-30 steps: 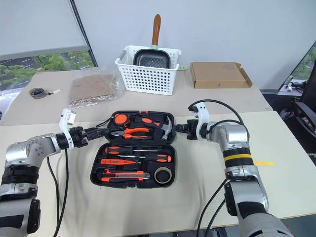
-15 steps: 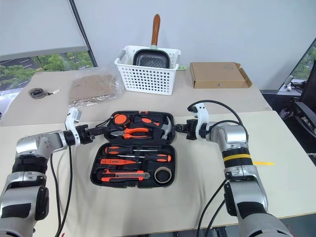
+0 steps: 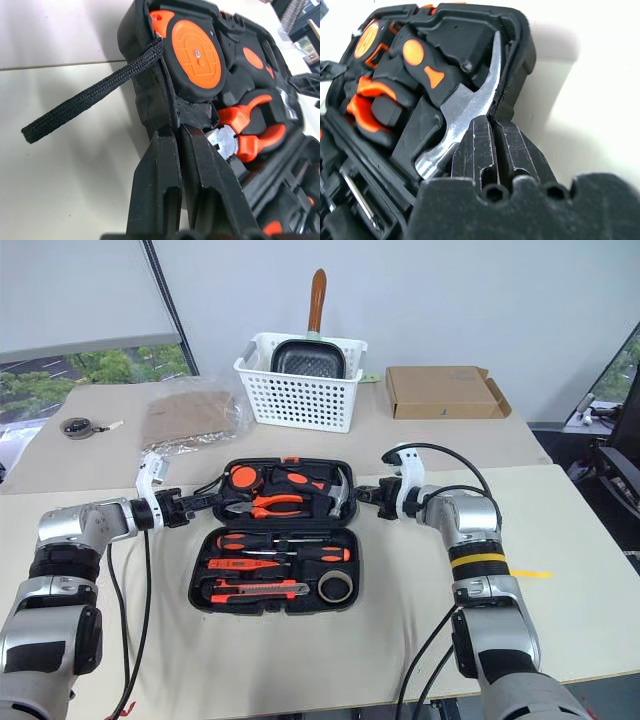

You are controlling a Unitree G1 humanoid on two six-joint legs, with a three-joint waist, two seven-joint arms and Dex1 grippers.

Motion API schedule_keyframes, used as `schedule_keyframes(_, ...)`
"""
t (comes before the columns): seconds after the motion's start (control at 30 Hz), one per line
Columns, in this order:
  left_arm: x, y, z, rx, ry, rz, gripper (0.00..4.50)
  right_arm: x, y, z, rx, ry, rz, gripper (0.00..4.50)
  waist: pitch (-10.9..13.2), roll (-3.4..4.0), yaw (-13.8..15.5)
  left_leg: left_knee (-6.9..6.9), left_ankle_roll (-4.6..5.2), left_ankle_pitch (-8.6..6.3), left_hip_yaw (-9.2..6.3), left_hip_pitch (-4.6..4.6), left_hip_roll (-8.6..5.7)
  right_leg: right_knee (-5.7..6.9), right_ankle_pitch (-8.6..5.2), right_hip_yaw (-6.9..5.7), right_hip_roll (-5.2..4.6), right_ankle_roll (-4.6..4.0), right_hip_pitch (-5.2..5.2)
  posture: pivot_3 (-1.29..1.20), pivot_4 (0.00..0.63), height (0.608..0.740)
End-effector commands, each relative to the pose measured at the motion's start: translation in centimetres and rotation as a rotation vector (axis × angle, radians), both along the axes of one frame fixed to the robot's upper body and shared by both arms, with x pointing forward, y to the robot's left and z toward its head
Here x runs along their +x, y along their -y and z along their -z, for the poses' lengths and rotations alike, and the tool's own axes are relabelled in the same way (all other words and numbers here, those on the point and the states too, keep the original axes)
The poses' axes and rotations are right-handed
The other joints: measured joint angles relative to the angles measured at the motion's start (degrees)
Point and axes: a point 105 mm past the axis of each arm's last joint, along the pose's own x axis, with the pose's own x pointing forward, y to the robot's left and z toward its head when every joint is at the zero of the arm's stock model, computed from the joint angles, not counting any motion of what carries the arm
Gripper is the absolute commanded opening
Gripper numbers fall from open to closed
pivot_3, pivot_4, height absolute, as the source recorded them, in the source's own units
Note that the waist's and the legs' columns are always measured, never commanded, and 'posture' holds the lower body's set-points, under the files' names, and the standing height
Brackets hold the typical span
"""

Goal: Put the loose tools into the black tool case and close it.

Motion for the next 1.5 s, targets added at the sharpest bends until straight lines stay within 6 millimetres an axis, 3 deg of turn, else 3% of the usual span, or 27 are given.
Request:
schedule_keyframes(0.03, 0.8, 1.8, -3.2, -0.02, 0.124, 0.061, 0.07, 1.7, -0.5, -5.0, 0.041, 0.202, 0.008, 0.0, 0.01, 0.0, -0.02, 0.0, 0.0, 0.0, 0.0, -0.01, -0.01, -0.02, 0.0, 0.0, 0.0, 0.0, -0.01, 0.0, 0.15, 0.7)
schedule_keyframes(0.27, 0.6, 3.2, -5.4, 0.027, 0.286, 0.107, 0.07, 2.7, -0.9, -6.4, 0.045, 0.326, -0.007, 0.0, 0.03, -0.02, -0.11, -0.03, 0.0, 0.0, -0.04, -0.08, -0.01, -0.09, 0.01, -0.03, 0.01, 0.0, -0.04, 0.0, 0.15, 0.7)
schedule_keyframes(0.43, -0.2, 3.2, -6.3, 0.149, 0.459, 0.089, 0.07, 2.2, -0.9, -6.7, 0.034, 0.42, -0.05, 0.0, 0.03, -0.02, -0.3, -0.08, -0.01, 0.0, 0.0, -0.1, 0.0, -0.17, 0.02, -0.01, 0.02, -0.01, -0.07, 0.0, 0.15, 0.7)
schedule_keyframes(0.67, -2.5, 3.0, -4.4, 0.419, 0.654, 0.088, 0.07, 0.0, -1.3, -5.8, -0.01, 0.581, -0.143, 0.0, 0.03, -0.01, -0.38, -0.23, -0.03, -0.01, 0.09, -0.07, 0.04, -0.29, 0.02, 0.0, 0.03, -0.02, -0.1, 0.0, 0.15, 0.7)
schedule_keyframes(0.8, -3.6, 3.2, -3.8, 0.524, 0.798, 0.053, 0.07, -1.8, -1.5, -4.8, -0.163, 0.801, -0.174, 0.0, 0.03, 0.0, -0.34, -0.18, -0.03, -0.01, 0.12, 0.06, 0.09, -0.25, 0.03, 0.01, 0.03, -0.02, 0.0, 0.0, 0.15, 0.7)
schedule_keyframes(1.07, -5.3, 2.6, -2.3, 0.723, 1.062, -0.027, 0.07, -4.3, 0.3, -2.5, -0.318, 1.026, -0.136, 0.0, 0.03, -0.01, -0.19, -0.16, 0.01, -0.03, 0.19, 0.36, 0.18, -0.25, -0.01, 0.1, 0.02, 0.04, 0.05, 0.0, 0.15, 0.7)
schedule_keyframes(1.2, -7.5, 2.9, -1.0, 0.673, 1.065, 0.035, 0.07, -5.6, 1.6, -1.0, -0.372, 1.017, -0.161, 0.0, 0.03, 0.0, -0.17, -0.14, 0.25, -0.15, 0.29, 0.5, 0.25, -0.16, -0.03, 0.14, 0.0, 0.06, 0.07, 0.0, 0.15, 0.7)
schedule_keyframes(1.23, -8.1, 3.0, -0.7, 0.652, 1.06, 0.063, 0.38, -6.1, 1.9, -0.7, -0.39, 1.021, -0.179, 0.0, 0.03, 0.0, -0.14, -0.13, 0.27, -0.15, 0.34, 0.51, 0.28, -0.17, -0.03, 0.16, 0.0, 0.07, 0.07, 0.0, 0.15, 0.7)
schedule_keyframes(1.37, -11.8, 2.6, -1.2, 0.338, 0.897, 0.134, 1.69, -9.0, 4.0, 1.4, -0.413, 0.837, -0.289, 1.28, 0.03, 0.01, 0.11, -0.12, 0.47, -0.28, 0.42, 0.47, 0.38, -0.25, -0.1, 0.16, -0.04, 0.08, 0.05, 0.0, 0.15, 0.7)
schedule_keyframes(1.43, -12.9, 1.0, -1.5, 0.235, 0.808, 0.045, 2.35, -11.3, 5.5, 2.2, -0.411, 0.685, -0.393, 1.93, 0.07, 0.08, 0.39, -0.11, 0.59, -0.36, 0.41, 0.38, 0.39, -0.28, -0.12, 0.2, -0.11, 0.08, 0.01, 0.0, 0.15, 0.7)
schedule_keyframes(1.5, -13.6, -0.2, -1.4, 0.182, 0.748, -0.024, 3.09, -13.1, 6.2, 2.3, -0.381, 0.567, -0.454, 1.96, 0.06, 0.03, 0.71, -0.05, 0.69, -0.42, 0.4, 0.29, 0.39, -0.37, -0.13, 0.24, -0.13, 0.09, -0.02, 0.0, 0.15, 0.7)
